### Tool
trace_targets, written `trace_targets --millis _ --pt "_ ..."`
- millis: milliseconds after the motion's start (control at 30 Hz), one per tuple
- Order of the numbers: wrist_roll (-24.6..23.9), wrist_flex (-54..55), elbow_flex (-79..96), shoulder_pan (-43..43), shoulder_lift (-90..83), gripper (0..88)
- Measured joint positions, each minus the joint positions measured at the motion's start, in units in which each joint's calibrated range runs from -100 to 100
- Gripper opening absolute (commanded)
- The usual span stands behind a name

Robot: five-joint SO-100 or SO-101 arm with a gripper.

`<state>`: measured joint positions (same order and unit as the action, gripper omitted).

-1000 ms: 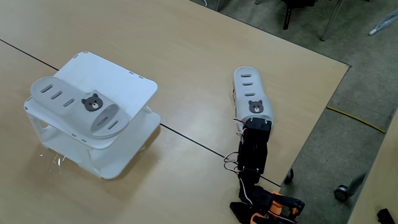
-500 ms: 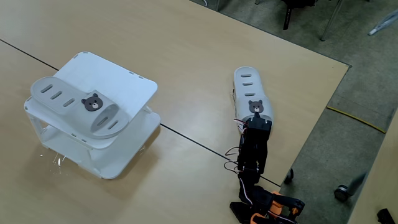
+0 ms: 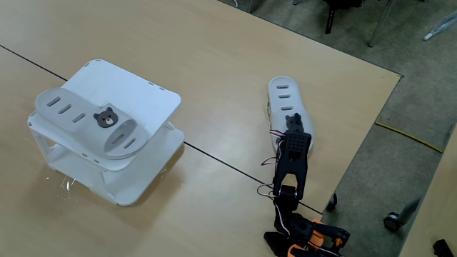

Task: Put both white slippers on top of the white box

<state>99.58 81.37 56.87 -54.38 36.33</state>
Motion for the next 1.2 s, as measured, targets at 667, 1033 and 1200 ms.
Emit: trace_targets --millis 667,1033,1200 --pt "0.0 -0.5 -6.2 3.4 4.1 0.8" --pt "0.0 -32.5 -6.0 3.1 -23.5 0.8" --pt "0.0 -47.2 -7.3 3.1 -37.3 0.8"
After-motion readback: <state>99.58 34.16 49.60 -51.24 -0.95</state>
